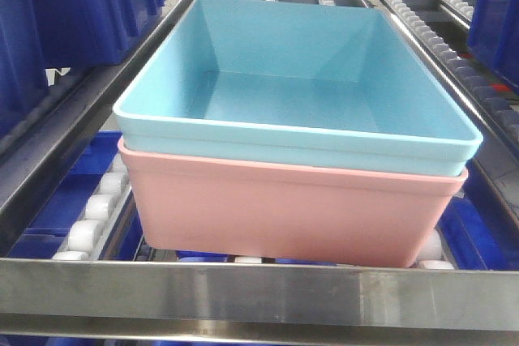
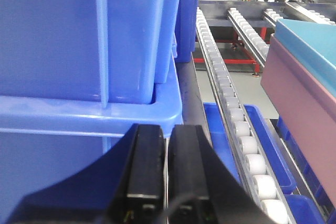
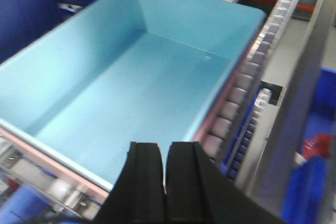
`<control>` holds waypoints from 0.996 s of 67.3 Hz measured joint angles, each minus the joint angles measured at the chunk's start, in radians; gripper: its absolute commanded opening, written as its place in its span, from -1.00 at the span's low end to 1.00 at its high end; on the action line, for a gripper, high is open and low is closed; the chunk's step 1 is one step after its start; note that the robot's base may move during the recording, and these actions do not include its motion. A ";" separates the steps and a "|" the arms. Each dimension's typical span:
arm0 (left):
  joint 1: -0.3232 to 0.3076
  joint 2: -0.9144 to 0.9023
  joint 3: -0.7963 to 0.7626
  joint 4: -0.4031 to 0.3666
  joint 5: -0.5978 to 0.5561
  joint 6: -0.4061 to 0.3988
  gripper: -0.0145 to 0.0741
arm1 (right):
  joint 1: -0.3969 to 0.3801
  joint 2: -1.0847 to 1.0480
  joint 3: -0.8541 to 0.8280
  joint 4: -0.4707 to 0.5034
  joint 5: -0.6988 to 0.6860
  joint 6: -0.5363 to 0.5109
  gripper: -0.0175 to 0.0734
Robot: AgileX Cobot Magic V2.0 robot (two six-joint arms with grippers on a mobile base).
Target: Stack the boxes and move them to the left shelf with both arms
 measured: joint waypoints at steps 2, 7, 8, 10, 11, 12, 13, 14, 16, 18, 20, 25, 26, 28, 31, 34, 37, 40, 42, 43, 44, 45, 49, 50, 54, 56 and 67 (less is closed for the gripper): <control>0.000 0.000 0.000 0.000 0.000 0.000 -0.66 | -0.030 -0.008 0.000 0.042 0.020 -0.041 -0.49; 0.000 0.000 0.000 0.000 0.000 0.000 -0.66 | -0.106 -0.042 0.004 0.121 0.061 -0.120 -0.49; 0.000 0.000 0.000 0.000 0.000 0.000 -0.66 | -0.129 -0.055 0.006 0.137 0.071 -0.132 -0.49; 0.000 0.000 0.000 0.000 0.000 0.000 -0.66 | -0.159 -0.075 0.012 0.157 0.081 -0.162 -0.49; 0.000 0.000 0.000 0.000 0.000 0.000 -0.66 | -0.175 -0.086 0.016 0.164 0.084 -0.172 -0.49; 0.000 0.000 0.000 0.000 0.000 0.000 -0.66 | -0.190 -0.098 0.020 0.172 0.085 -0.182 -0.49; 0.000 0.000 0.000 0.000 0.000 0.000 -0.66 | -0.206 -0.116 0.027 0.180 0.088 -0.190 -0.49; 0.000 0.000 0.000 0.000 0.000 0.000 -0.66 | -0.221 -0.129 0.033 0.185 0.088 -0.198 -0.49; 0.000 0.000 0.000 0.000 0.000 0.000 -0.66 | -0.260 -0.155 0.045 0.191 0.090 -0.214 -0.49; 0.000 0.000 0.000 0.000 0.000 0.000 -0.66 | -0.298 -0.189 0.062 0.198 0.095 -0.224 -0.49; 0.000 0.000 0.000 0.000 0.000 0.000 -0.66 | -0.327 -0.216 0.077 0.200 0.095 -0.231 -0.49; 0.000 0.000 0.000 0.000 0.000 0.000 -0.66 | -0.399 -0.297 0.128 0.205 0.096 -0.238 -0.49; 0.000 0.000 0.000 0.000 0.000 0.000 -0.66 | -0.415 -0.310 0.137 0.205 0.096 -0.238 -0.49; 0.000 0.000 0.000 0.000 0.000 0.000 -0.66 | -0.440 -0.341 0.160 0.206 0.099 -0.240 -0.49; 0.000 0.000 0.000 0.000 0.000 0.000 -0.66 | -0.468 -0.383 0.191 0.206 0.099 -0.241 -0.49; 0.000 0.000 0.000 0.000 0.000 0.000 -0.66 | -0.489 -0.417 0.217 0.206 0.099 -0.244 -0.49; 0.000 0.000 0.000 0.000 0.000 0.000 -0.66 | -0.508 -0.457 0.250 0.207 0.101 -0.244 -0.49; 0.000 0.000 0.000 0.000 0.000 0.000 -0.66 | -0.523 -0.489 0.276 0.207 0.101 -0.244 -0.49; 0.000 0.000 0.000 0.000 0.000 0.000 -0.66 | -0.530 -0.505 0.290 0.209 0.101 -0.244 -0.49; 0.000 0.000 0.000 0.000 0.000 0.000 -0.66 | -0.532 -0.513 0.297 0.209 0.101 -0.244 -0.49; 0.000 0.000 0.000 0.000 0.000 0.000 -0.66 | -0.534 -0.521 0.303 0.209 0.101 -0.244 -0.49; 0.000 0.000 0.000 0.000 0.000 0.000 -0.66 | -0.534 -0.528 0.310 0.209 0.099 -0.244 -0.49; 0.000 0.000 0.000 0.000 0.000 0.000 -0.66 | -0.538 -0.553 0.338 0.219 0.082 -0.244 -0.49; 0.000 0.000 0.000 0.000 0.000 0.000 -0.66 | -0.538 -0.555 0.344 0.222 0.075 -0.244 -0.49; 0.000 0.000 0.000 0.000 0.000 0.000 -0.66 | -0.538 -0.558 0.358 0.238 0.042 -0.244 -0.49; 0.000 0.000 0.000 0.000 0.000 0.000 -0.66 | -0.538 -0.558 0.364 0.251 0.029 -0.244 -0.49; 0.000 0.000 0.000 0.000 0.000 0.000 -0.66 | -0.538 -0.558 0.366 0.275 -0.005 -0.244 -0.49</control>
